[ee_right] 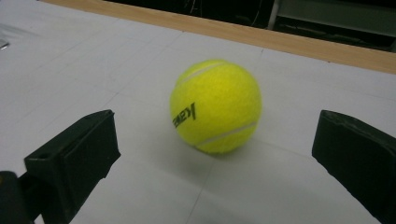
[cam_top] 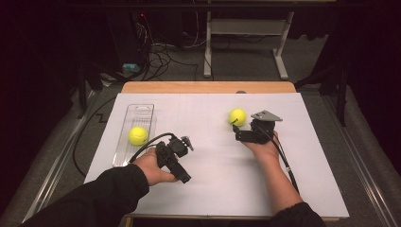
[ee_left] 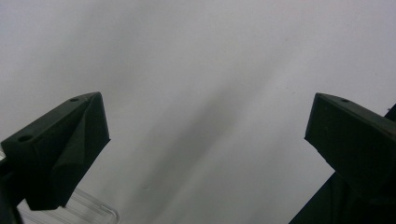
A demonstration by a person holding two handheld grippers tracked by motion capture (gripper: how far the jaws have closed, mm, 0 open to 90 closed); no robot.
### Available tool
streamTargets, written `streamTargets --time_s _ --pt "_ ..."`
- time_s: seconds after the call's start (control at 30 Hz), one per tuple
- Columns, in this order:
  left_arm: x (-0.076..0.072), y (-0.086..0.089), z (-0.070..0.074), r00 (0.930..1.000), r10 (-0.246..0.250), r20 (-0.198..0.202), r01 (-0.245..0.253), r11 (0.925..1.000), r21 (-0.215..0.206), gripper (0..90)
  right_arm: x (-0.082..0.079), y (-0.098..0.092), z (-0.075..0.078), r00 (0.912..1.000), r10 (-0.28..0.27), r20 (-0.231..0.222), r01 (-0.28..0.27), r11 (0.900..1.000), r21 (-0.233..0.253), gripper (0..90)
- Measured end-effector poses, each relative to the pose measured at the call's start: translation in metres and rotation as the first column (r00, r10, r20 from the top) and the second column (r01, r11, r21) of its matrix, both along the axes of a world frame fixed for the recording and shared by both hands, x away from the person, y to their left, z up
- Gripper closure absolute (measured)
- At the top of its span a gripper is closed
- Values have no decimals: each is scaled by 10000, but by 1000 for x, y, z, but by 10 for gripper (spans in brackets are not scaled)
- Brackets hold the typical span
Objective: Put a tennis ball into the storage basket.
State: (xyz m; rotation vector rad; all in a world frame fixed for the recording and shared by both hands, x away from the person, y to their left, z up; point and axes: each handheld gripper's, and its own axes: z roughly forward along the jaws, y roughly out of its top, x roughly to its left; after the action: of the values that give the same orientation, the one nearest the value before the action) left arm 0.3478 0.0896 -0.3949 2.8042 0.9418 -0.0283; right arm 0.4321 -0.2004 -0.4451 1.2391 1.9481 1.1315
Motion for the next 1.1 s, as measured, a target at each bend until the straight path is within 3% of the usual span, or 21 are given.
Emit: streamTargets --time_s 0.03,0.2,0.3,0.5,0.53,0.63,0.67,0.83,1.1 --pt "0 0 0 10000 0 0 0 10000 0 7 0 0 0 10000 0 0 0 10000 0 7" --pt "-1 -1 3 10000 -74 -3 74 9999 -70 7 29 10 -4 9992 -234 -311 233 9997 -43 15" --pt "0 -1 2 10000 -75 -7 75 9999 -70 7 36 14 -6 9988 -283 -395 276 9995 -165 20" --pt "0 -2 0 9998 -171 -86 170 9998 -111 7 53 23 -13 9950 -323 -945 287 9988 -391 66" --pt "0 -2 0 9998 -180 -93 179 9998 -129 7 56 24 -17 9919 -330 -1225 281 9987 -416 102" --pt "1 -2 -1 9998 -153 -83 151 9998 -153 7 57 25 -20 9896 -324 -1403 266 9987 -435 173" --pt "2 -1 -1 9998 -155 -99 153 9997 -185 7 57 26 -21 9890 -367 -1430 291 9981 -548 251" --pt "1 -2 -3 9997 -199 -169 196 9997 -175 7 56 25 -20 9901 -427 -1339 348 9976 -606 274" --pt "-1 -4 -3 9996 -227 -189 224 9997 -126 7 29 19 -5 9977 -90 -678 66 9993 -358 276"
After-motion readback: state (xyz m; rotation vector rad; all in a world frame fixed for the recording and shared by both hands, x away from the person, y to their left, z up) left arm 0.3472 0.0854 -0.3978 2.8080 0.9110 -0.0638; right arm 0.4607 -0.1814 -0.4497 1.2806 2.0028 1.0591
